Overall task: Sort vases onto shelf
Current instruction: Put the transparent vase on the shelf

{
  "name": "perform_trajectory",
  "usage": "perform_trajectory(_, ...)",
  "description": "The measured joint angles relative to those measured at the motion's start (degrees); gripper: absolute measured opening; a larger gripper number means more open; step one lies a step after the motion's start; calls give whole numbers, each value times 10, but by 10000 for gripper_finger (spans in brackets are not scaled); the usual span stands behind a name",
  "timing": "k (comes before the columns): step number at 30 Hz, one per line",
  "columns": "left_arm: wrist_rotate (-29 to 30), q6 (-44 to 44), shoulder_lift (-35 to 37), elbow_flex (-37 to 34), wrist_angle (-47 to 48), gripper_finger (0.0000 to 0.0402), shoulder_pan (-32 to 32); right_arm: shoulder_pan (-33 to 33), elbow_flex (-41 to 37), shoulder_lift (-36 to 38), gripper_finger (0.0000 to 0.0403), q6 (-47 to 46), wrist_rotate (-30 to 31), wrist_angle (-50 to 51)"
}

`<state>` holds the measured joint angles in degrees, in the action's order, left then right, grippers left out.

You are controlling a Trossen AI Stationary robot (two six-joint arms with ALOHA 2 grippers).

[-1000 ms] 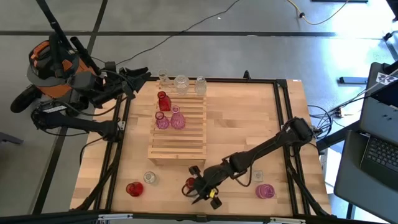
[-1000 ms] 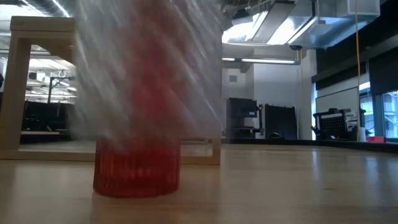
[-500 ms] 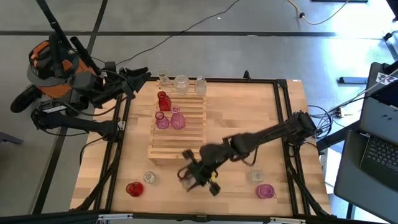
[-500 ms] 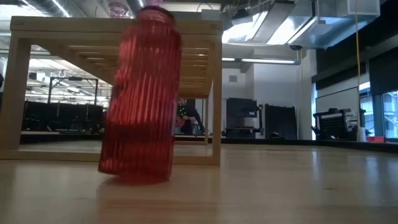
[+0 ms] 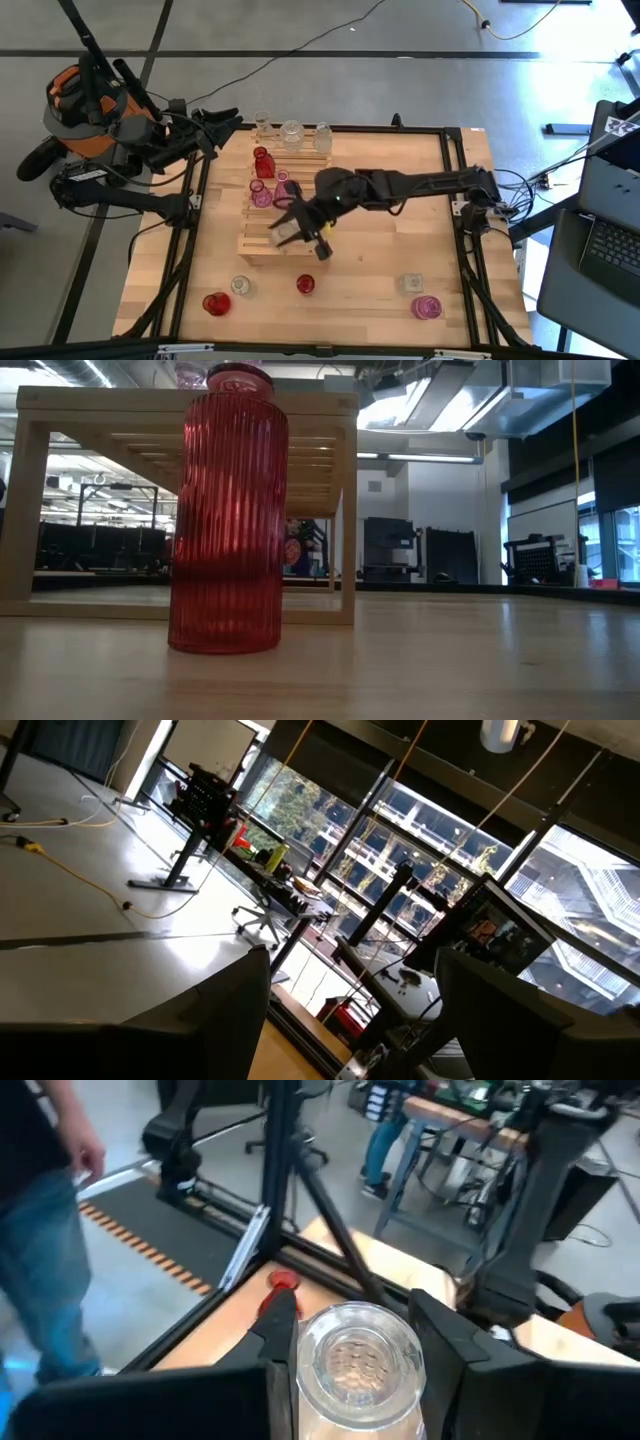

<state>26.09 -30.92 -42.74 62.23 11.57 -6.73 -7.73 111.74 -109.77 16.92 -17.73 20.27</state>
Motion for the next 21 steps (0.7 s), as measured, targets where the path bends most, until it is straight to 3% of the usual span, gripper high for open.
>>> perform_trajectory(11,0,0,0,0,0,275,0,35,7,-47,98,-41,-25,-39)
perform_trajectory(21,0,0,0,0,0,275,0,46,20,-45,99,-52,-35,61)
